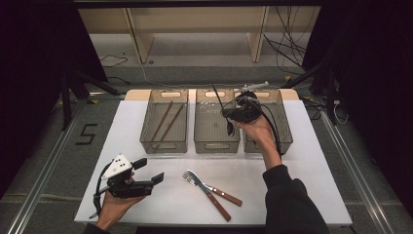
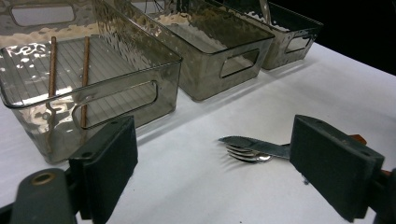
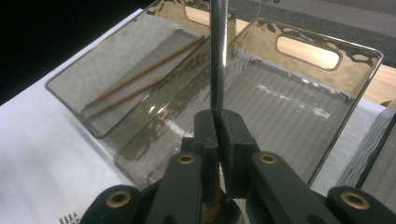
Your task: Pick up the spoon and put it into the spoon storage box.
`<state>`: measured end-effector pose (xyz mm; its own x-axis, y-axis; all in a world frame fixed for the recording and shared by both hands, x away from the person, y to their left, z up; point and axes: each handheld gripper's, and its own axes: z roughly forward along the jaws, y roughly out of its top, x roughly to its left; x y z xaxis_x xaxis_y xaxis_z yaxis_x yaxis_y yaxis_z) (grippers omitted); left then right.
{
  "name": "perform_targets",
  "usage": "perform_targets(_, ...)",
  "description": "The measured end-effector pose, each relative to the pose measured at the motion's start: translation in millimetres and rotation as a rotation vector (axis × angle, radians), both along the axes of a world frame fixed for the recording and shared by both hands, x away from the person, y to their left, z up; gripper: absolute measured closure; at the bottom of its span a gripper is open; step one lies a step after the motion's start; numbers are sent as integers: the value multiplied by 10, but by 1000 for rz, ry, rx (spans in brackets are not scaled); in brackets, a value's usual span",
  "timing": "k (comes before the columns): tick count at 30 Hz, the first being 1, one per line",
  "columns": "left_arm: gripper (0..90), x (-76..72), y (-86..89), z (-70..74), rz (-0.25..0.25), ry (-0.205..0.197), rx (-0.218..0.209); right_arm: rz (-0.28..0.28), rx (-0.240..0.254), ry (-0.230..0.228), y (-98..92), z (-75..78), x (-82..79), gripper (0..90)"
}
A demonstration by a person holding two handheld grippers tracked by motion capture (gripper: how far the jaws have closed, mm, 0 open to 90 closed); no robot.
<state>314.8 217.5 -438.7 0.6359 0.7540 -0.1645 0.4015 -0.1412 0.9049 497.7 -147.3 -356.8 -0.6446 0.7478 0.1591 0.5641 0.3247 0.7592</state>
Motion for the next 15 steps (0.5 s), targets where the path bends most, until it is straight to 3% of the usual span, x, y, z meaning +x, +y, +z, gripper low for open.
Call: perform_targets(15,149,-5,-4,0,-1,-3,0,-31,-16,27,43,-143,109,863)
